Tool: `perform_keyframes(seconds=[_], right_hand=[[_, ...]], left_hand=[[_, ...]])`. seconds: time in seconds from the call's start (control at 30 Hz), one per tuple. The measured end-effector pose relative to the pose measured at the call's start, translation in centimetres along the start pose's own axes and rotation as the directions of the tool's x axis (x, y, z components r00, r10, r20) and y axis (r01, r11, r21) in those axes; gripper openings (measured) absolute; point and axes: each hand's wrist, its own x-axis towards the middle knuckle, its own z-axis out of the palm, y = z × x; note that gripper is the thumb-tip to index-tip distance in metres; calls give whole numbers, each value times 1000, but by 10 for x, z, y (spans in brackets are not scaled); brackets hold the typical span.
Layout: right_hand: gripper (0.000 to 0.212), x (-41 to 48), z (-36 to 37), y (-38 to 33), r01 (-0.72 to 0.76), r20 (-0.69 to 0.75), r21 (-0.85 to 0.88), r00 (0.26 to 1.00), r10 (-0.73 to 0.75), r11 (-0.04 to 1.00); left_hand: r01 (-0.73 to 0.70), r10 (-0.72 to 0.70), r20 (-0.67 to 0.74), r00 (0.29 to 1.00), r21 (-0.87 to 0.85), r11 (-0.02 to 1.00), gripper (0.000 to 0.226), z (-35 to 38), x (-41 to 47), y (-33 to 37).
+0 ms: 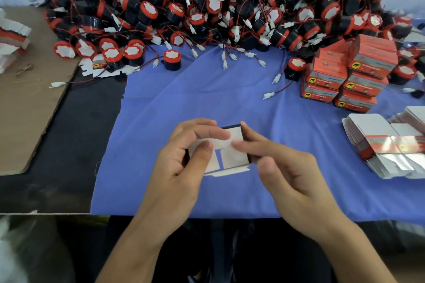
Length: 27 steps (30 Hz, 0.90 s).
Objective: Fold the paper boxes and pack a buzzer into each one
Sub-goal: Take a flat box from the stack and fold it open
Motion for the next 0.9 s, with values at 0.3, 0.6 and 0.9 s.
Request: perform_keyframes(seconds=[0.3,0.6,0.9], right_hand=[[36,-3,24,-12,81,-259,266,966,-9,961],[39,2,48,-24,126,-382,590,914,139,798],[46,8,60,-30,111,-458,612,857,236,783]], left_hand=[[-26,43,79,996,-210,977,34,12,-8,9],[-287,286,27,958,17,958,30,24,-10,13],[-263,247,-126,961,-128,956,52,39,-12,9]])
